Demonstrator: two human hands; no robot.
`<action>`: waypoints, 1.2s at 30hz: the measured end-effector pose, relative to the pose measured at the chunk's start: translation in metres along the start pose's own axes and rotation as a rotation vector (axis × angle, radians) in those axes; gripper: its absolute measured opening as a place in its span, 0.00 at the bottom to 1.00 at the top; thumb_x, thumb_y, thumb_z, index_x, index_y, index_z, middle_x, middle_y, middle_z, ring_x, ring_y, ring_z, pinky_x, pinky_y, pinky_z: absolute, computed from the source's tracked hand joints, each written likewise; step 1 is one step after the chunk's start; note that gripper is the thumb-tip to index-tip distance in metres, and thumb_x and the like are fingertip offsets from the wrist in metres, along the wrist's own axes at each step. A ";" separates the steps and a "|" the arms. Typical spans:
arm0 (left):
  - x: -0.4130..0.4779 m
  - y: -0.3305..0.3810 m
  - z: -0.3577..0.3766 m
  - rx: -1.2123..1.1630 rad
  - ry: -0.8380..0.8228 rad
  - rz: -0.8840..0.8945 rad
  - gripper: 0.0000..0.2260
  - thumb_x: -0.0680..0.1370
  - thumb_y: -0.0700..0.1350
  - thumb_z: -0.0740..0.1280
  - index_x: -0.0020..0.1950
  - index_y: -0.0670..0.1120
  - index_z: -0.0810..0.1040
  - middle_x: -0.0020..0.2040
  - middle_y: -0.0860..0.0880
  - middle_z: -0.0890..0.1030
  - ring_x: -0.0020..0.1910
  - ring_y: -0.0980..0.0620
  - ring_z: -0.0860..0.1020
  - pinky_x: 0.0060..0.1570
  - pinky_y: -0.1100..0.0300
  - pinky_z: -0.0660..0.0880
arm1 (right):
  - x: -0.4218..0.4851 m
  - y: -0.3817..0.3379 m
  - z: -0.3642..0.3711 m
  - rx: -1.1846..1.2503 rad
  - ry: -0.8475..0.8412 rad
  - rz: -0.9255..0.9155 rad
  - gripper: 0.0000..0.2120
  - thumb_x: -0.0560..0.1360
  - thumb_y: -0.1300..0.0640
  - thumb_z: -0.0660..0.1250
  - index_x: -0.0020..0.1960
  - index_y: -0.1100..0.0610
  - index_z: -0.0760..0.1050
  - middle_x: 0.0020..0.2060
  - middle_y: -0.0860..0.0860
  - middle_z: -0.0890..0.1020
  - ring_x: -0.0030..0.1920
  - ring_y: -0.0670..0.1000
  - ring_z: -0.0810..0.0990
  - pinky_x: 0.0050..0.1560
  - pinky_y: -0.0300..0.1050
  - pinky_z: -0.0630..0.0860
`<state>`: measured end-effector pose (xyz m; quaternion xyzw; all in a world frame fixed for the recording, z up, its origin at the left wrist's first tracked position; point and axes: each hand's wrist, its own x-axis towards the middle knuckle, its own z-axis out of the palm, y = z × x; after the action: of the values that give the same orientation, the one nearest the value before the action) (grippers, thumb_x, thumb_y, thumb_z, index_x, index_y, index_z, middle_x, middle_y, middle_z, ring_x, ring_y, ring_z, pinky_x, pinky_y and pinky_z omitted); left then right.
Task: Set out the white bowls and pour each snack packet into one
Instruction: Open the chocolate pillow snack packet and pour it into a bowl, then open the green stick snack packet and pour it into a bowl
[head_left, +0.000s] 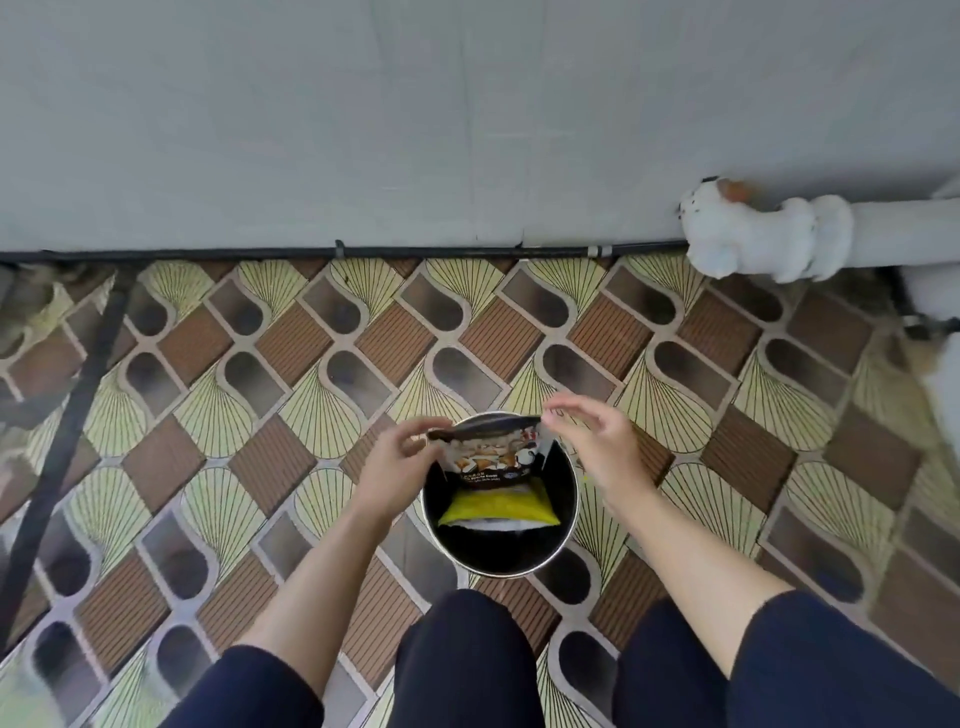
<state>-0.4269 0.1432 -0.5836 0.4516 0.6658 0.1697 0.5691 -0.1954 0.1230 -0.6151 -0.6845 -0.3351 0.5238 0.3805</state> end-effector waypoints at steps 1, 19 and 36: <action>-0.002 0.009 -0.004 0.013 0.018 0.022 0.10 0.83 0.38 0.64 0.61 0.48 0.81 0.54 0.52 0.82 0.41 0.68 0.82 0.34 0.72 0.76 | -0.003 -0.010 -0.002 -0.015 0.012 -0.014 0.07 0.73 0.54 0.75 0.51 0.47 0.84 0.58 0.43 0.83 0.64 0.45 0.77 0.70 0.55 0.71; -0.249 0.423 -0.111 0.097 -0.037 0.490 0.06 0.84 0.45 0.63 0.54 0.54 0.78 0.49 0.48 0.83 0.46 0.52 0.83 0.52 0.51 0.80 | -0.233 -0.437 -0.111 -0.169 0.226 -0.356 0.11 0.76 0.49 0.73 0.57 0.50 0.81 0.49 0.43 0.83 0.52 0.41 0.81 0.51 0.30 0.74; -0.518 0.559 0.131 0.261 -0.738 1.103 0.07 0.83 0.46 0.66 0.45 0.50 0.80 0.31 0.47 0.76 0.34 0.51 0.78 0.49 0.50 0.75 | -0.544 -0.454 -0.351 -0.003 1.017 -0.613 0.02 0.76 0.55 0.72 0.45 0.50 0.80 0.38 0.52 0.82 0.39 0.52 0.79 0.43 0.48 0.77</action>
<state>-0.1086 -0.0070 0.1044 0.8187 0.1151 0.1882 0.5301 -0.0053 -0.1826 0.0889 -0.7223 -0.2937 -0.0043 0.6261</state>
